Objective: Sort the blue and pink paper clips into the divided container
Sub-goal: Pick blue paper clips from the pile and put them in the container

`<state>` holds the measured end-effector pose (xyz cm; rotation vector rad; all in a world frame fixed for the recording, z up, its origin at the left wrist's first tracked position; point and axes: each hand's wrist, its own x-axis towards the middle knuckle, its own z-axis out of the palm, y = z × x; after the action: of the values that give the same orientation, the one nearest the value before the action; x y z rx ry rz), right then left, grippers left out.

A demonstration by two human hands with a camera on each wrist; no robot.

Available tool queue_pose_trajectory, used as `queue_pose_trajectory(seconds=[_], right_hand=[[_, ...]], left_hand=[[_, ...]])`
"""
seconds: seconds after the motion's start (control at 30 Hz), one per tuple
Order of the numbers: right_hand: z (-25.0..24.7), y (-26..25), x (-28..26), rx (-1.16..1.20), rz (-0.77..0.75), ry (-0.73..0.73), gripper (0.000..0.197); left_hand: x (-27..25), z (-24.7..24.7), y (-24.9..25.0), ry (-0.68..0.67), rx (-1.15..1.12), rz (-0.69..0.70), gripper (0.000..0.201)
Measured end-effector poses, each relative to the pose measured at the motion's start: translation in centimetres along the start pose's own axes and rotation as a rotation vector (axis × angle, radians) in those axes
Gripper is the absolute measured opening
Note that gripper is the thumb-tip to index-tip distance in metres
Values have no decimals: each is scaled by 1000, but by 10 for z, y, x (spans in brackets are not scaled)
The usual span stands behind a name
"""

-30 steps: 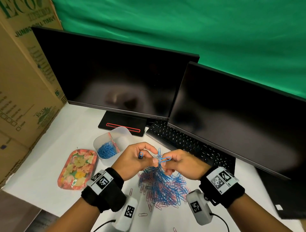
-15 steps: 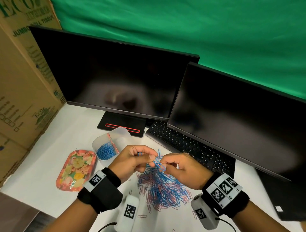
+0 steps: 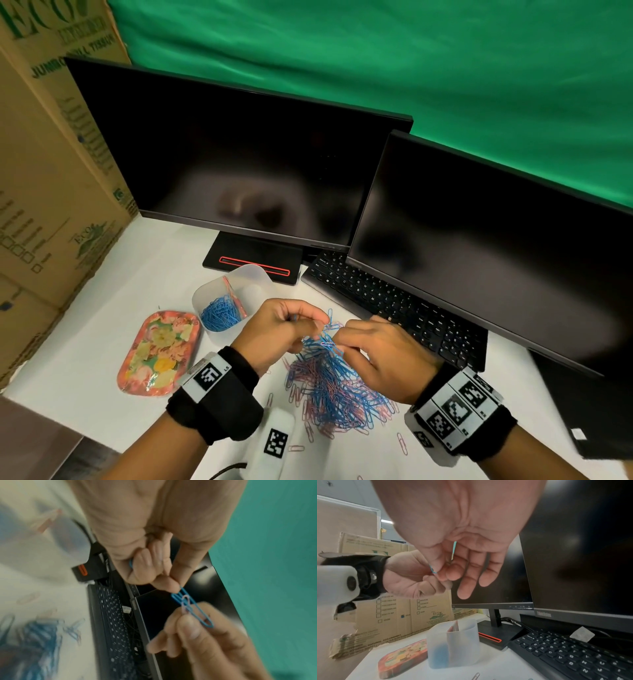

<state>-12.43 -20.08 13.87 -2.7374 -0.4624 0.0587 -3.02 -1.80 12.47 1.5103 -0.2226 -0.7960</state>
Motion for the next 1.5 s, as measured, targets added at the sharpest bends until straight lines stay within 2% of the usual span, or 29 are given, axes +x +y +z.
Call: queue_pose_trajectory(seconds=[0.13, 0.27, 0.4, 0.47, 0.6, 0.8, 1.03, 1.23, 1.37, 1.5], right_hand=[[4, -1, -4, 88, -20, 9, 25], [8, 2, -12, 185, 17, 51, 23], [12, 9, -18, 161, 69, 43, 25], [14, 10, -20, 170, 86, 43, 23], [17, 5, -23, 384, 183, 85, 19], [17, 3, -22, 464, 247, 117, 22], [5, 3, -20, 706, 364, 203, 25], [-7, -4, -12, 975, 343, 98, 21], [-12, -5, -5, 1157, 355, 22, 23], [-10, -6, 1, 1380, 445, -42, 19]], left_hand=[[2, -2, 0, 60, -150, -65, 20], [4, -5, -2, 66, -125, -81, 19], [4, -5, -10, 78, -20, -60, 19], [3, -3, -12, 69, 49, -31, 16], [-1, -3, -12, 42, 155, 61, 11], [-7, -3, -6, -64, 275, 221, 18], [-11, 0, -6, -92, 394, 286, 14], [-17, 3, 1, -92, 452, 408, 9], [-18, 5, 5, -85, 365, 462, 7], [-16, 6, 0, -90, 222, 458, 6]])
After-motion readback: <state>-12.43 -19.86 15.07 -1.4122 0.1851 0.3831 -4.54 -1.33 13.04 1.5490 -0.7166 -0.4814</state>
